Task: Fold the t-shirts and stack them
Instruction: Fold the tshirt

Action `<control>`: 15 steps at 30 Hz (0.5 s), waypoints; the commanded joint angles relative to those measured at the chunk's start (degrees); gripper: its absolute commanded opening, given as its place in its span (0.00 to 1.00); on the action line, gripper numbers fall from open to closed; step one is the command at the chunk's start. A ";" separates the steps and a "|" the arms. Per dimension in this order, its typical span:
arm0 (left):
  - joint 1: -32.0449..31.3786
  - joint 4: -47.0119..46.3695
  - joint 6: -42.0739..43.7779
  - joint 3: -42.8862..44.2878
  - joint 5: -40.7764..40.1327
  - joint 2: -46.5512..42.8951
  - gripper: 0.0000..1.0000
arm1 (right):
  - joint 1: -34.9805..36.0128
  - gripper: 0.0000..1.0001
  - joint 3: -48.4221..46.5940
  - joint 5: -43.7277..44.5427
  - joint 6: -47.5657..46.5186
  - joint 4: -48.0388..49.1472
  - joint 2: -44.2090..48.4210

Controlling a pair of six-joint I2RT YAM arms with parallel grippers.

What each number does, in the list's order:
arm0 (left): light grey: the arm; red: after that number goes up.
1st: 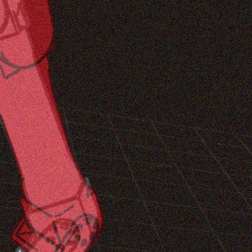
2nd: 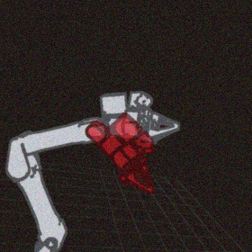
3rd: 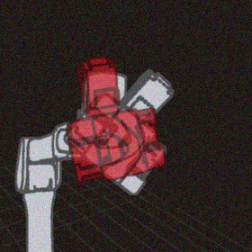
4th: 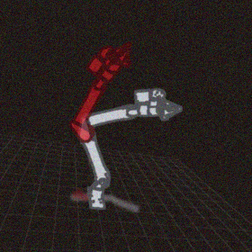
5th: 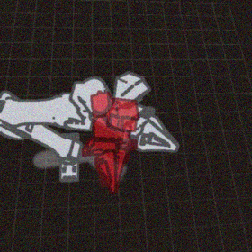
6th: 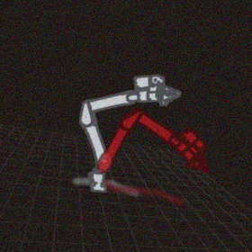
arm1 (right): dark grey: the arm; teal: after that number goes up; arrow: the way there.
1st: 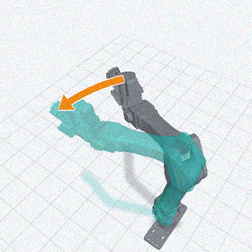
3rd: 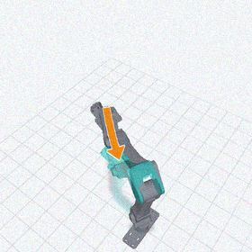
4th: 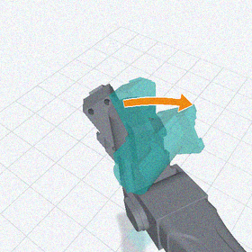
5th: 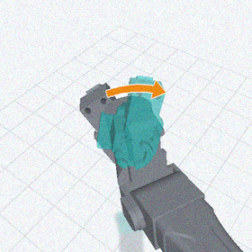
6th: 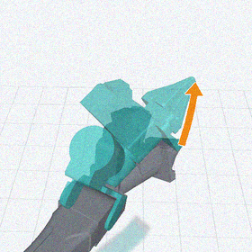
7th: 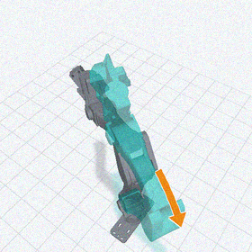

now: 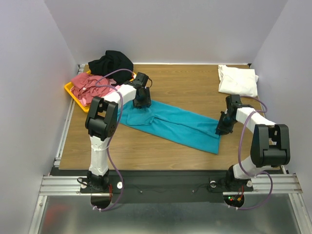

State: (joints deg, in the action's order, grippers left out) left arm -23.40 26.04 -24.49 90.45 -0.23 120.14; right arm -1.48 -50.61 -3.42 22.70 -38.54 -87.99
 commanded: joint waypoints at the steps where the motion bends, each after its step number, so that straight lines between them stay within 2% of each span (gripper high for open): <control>1: 0.37 2.08 0.41 0.51 -0.03 -0.43 0.61 | -0.28 0.25 -0.19 0.26 -0.37 2.07 1.15; 2: 0.37 2.08 0.41 0.51 -0.03 -0.43 0.61 | -0.28 0.24 -0.02 0.26 -0.37 2.07 1.41; 6: 0.37 2.08 0.41 0.60 -0.03 -0.34 0.61 | -0.28 0.06 1.30 -0.53 -0.55 1.90 2.55; 9: 0.37 2.17 0.50 0.69 -0.03 -0.34 0.61 | -0.28 0.00 2.27 -1.50 -1.08 1.20 3.52; 15: 0.37 2.26 0.50 0.69 -0.03 0.01 0.61 | -0.28 0.00 2.89 -3.08 -0.81 -1.09 6.33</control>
State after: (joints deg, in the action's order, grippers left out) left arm -23.40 26.04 -24.49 90.48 -0.23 120.14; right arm -1.48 -47.62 -5.17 22.46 -38.70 -84.49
